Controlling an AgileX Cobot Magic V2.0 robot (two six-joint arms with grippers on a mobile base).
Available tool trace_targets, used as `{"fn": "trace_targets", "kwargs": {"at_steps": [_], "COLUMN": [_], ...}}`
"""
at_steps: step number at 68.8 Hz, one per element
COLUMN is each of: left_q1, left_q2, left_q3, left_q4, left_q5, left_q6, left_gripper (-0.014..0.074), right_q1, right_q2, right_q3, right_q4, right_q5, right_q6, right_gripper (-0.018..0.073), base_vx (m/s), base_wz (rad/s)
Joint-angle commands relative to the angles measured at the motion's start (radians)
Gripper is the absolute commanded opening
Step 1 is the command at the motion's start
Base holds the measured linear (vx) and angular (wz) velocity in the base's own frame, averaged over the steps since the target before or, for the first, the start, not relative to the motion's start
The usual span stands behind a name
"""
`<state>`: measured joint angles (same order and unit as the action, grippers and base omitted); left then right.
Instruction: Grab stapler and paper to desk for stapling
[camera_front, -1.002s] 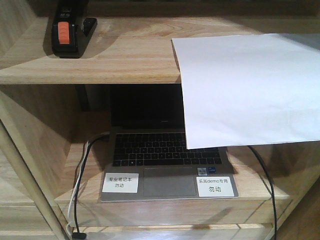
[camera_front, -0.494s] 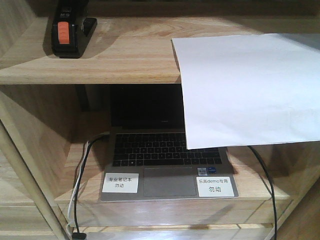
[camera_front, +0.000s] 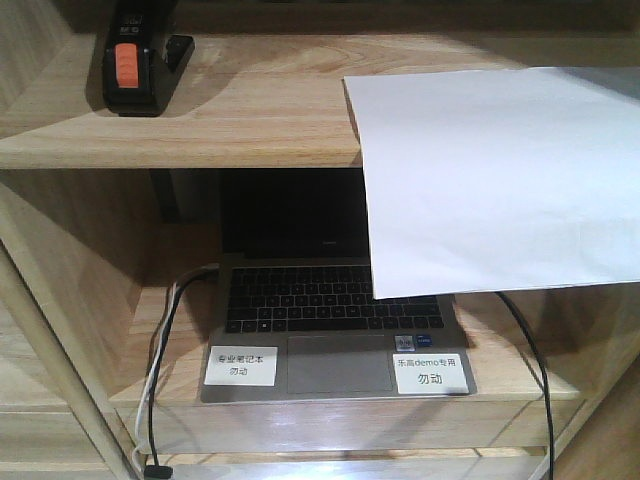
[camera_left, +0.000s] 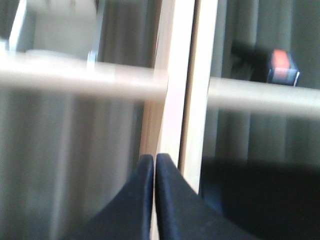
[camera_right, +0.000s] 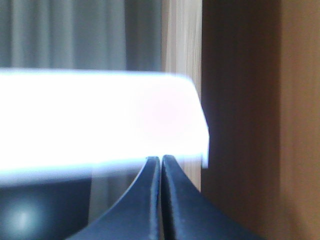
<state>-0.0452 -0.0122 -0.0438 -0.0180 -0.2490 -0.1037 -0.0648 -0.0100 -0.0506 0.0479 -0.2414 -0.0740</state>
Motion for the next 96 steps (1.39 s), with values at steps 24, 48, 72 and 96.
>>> {"fn": "trace_targets", "kwargs": {"at_steps": [24, 48, 72, 96], "left_q1": [0.004, 0.004, 0.004, 0.004], "left_q2": [0.076, 0.387, 0.523, 0.527], "left_q3": [-0.616, -0.944, -0.944, -0.944], "left_q4": [0.000, 0.000, -0.001, 0.000], "left_q5": [0.358, 0.569, 0.708, 0.773], "left_q6": [0.001, -0.002, -0.002, -0.002], "left_gripper": [-0.0006, 0.0019, 0.0265, 0.0681], "right_q1": [-0.005, -0.005, -0.005, -0.005], "right_q2": [0.050, 0.402, 0.589, 0.590], "right_q3": [-0.500, -0.888, -0.933, -0.933], "right_q4": [-0.004, -0.001, 0.000, -0.002], "right_q5": [0.172, 0.452, 0.636, 0.653], "right_q6": [-0.003, 0.074, 0.074, 0.068], "right_gripper": [-0.0006, -0.0006, 0.0052, 0.0505], "base_vx": [0.00, 0.00, 0.00, 0.00], "base_wz": [0.00, 0.00, 0.00, 0.00]}}
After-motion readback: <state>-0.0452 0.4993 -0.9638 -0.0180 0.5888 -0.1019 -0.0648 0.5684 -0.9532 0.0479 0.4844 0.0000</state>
